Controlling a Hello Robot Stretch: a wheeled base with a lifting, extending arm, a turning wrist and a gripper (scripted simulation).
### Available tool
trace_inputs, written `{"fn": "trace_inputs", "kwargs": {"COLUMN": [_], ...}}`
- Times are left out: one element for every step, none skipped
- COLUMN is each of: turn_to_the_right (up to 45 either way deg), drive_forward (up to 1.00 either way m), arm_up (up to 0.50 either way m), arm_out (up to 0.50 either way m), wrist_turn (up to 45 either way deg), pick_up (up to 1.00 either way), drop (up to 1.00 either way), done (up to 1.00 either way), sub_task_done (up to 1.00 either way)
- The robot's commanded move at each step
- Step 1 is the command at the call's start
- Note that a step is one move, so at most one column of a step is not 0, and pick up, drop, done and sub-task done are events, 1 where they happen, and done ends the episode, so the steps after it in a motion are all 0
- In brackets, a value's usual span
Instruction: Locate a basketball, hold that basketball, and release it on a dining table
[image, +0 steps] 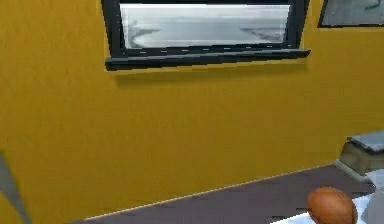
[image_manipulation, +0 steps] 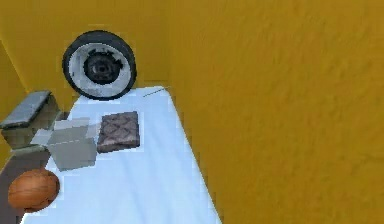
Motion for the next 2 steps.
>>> {"fn": "trace_inputs", "kwargs": {"turn_to_the_right": [0.0,-24.0], "drive_forward": [0.45,0.0], "arm_up": [0.0,0.0], "arm_out": [0.0,0.0], "wrist_turn": [0.0,0.0], "pick_up": [0.0,0.0], "drop": [0.0,0.0], "done": [0.0,0.0], "sub_task_done": [0.0,0.0]}}
